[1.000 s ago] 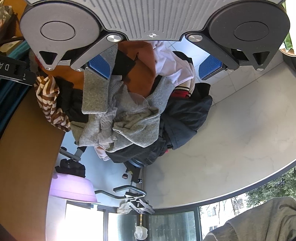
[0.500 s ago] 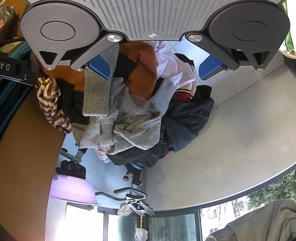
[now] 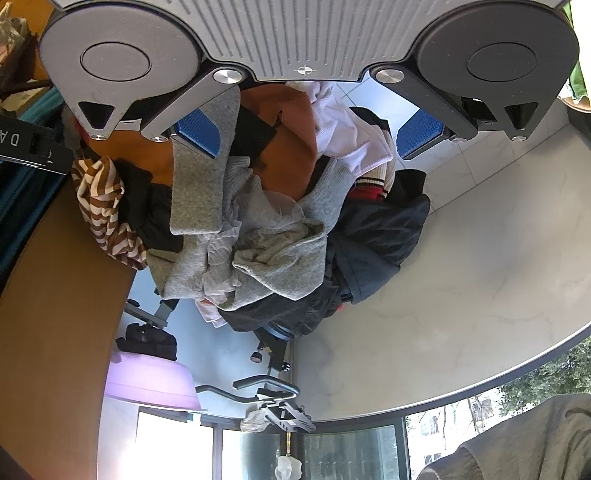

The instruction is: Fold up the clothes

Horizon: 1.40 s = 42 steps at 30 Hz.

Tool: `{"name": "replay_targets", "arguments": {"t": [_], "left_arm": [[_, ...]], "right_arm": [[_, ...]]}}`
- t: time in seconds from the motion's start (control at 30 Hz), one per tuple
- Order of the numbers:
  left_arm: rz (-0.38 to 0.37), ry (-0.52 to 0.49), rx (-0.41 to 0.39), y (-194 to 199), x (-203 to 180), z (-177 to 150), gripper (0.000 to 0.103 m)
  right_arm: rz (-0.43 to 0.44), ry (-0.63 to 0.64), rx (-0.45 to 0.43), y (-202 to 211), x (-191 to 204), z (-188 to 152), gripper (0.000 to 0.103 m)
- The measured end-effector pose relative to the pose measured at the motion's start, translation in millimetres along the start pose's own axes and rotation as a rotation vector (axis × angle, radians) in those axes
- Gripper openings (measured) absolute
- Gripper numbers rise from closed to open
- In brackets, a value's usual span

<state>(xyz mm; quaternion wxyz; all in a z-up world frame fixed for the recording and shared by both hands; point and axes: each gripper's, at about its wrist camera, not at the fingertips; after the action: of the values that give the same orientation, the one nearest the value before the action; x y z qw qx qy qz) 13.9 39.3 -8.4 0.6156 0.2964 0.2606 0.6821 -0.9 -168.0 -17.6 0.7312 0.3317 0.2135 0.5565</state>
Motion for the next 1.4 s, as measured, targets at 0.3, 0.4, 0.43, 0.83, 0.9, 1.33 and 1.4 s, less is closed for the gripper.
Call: {"name": "replay_targets", "arguments": {"t": [0.3,0.4,0.43,0.83,0.9,1.33,1.4], "left_arm": [[-0.002,-0.001,0.016,-1,1,0,0.102],[-0.004,-0.003,0.024,-2,1,0,0.102],[-0.004,-0.004,0.025,-2,1,0,0.102],[-0.013,-0.01,0.059,-8,1,-3,0.102],[-0.014,-0.012,0.061,-9,1,-3,0.102],[-0.044,-0.023,0.089,-17,1,-4,0.102],[-0.043,-0.031,0.09,-18,1,-4,0.102]], "right_arm": [[0.0,0.003,0.008,1,-1,0,0.103],[-0.001,0.003,0.014,0,0,0,0.103],[-0.002,0.003,0.016,0,0,0,0.103],[-0.029,0.007,0.058,-6,-1,-2,0.103],[-0.033,0.005,0.063,-7,-1,-3,0.103],[-0.06,-0.016,0.07,-10,-2,-1,0.103],[-0.046,-0.027,0.063,-9,-3,-1,0.103]]}}
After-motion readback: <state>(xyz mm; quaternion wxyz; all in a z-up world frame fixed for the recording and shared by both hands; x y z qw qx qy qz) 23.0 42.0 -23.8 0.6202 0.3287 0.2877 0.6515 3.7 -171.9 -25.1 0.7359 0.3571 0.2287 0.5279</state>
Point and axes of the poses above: each gripper's, at about its wrist camera, not at the fingertips, and y roughly against the way its jaws point, x to its left, z to its top, and after that the axes turned 1 degree about z, right-handed
